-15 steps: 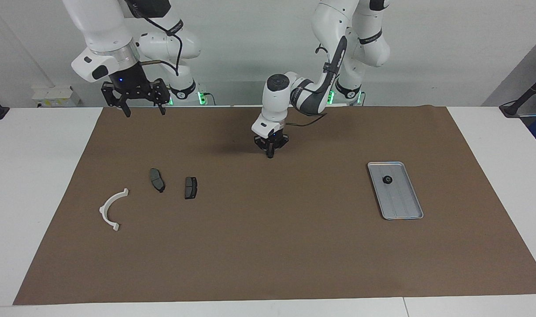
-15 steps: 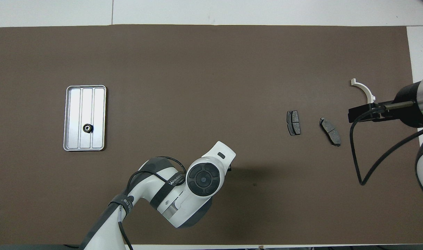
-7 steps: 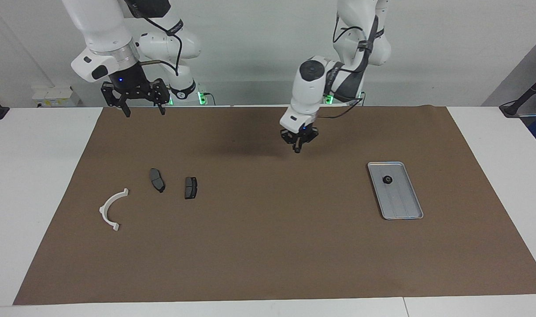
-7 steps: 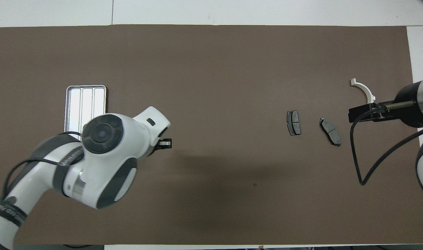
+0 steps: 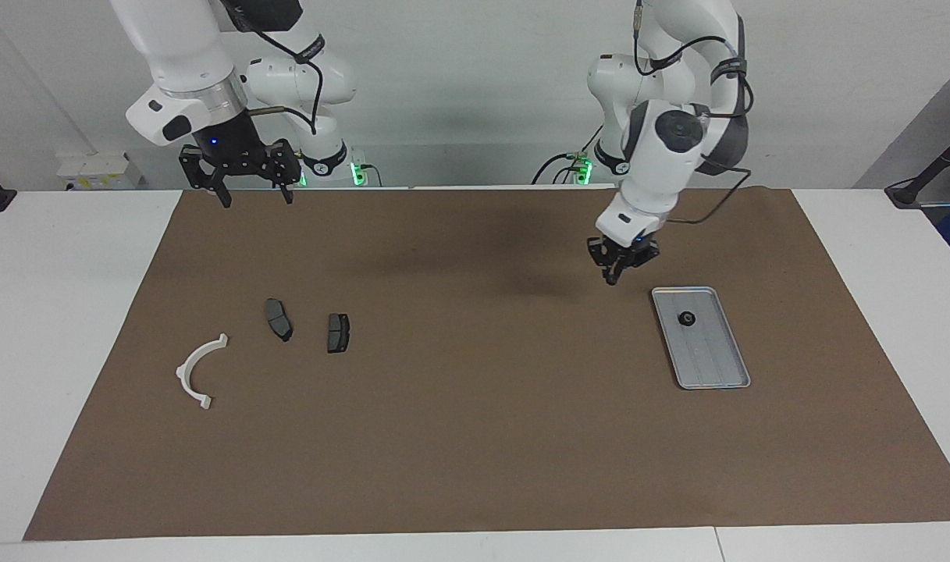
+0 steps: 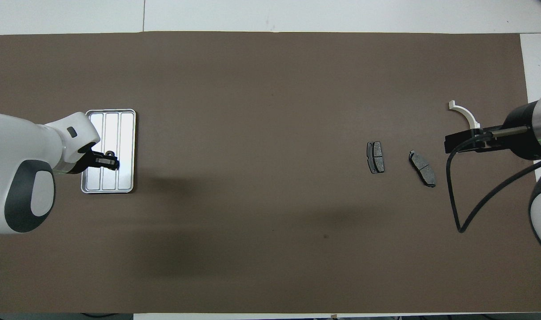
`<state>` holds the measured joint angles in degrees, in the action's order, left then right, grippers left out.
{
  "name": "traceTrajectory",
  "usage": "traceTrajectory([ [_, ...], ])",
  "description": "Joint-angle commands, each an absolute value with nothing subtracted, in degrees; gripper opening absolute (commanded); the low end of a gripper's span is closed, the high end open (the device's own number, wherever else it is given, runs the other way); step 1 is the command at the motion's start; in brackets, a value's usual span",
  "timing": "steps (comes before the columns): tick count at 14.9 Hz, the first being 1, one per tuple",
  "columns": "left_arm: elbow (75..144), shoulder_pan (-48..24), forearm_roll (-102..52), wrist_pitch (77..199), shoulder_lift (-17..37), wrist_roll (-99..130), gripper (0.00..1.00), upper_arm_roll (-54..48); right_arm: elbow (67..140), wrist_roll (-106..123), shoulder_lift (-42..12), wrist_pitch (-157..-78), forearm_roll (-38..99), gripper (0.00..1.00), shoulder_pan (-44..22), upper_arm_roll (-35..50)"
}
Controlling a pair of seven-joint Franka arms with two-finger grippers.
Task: Pick bearing gear from pile to tray
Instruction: 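Carry the black bearing to the silver tray with the left gripper, then lower the bearing into the tray and open the left gripper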
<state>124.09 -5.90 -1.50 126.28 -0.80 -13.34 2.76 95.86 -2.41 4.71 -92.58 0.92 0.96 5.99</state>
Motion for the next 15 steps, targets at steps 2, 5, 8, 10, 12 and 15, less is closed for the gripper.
traceTrajectory([
  [2,125.0,-1.7,-0.1,133.7,3.6,-19.2,0.00,1.7,95.5,-0.6,3.6,-93.3,1.4,1.00,1.5,5.9],
  [5,124.9,-1.7,-0.2,138.8,7.9,-19.2,0.00,1.7,94.5,-0.6,3.5,-92.5,1.4,1.00,1.6,5.8],
  [8,124.9,-2.2,-0.2,142.6,11.1,-18.8,0.00,1.6,94.9,-0.6,4.1,-91.7,1.5,1.00,1.4,5.8],
  [10,124.9,-2.3,-0.2,143.9,12.2,-18.7,0.00,1.6,94.9,-0.6,4.2,-91.7,1.5,1.00,1.4,5.7],
  [12,124.8,-2.3,-0.1,145.3,13.6,-18.8,0.00,1.6,94.8,-0.6,4.2,-91.8,1.5,1.00,1.3,5.7],
  [15,124.8,-2.4,-0.2,146.6,14.4,-18.8,0.00,1.7,94.9,-0.6,4.2,-91.8,1.5,1.00,1.3,5.6],
])
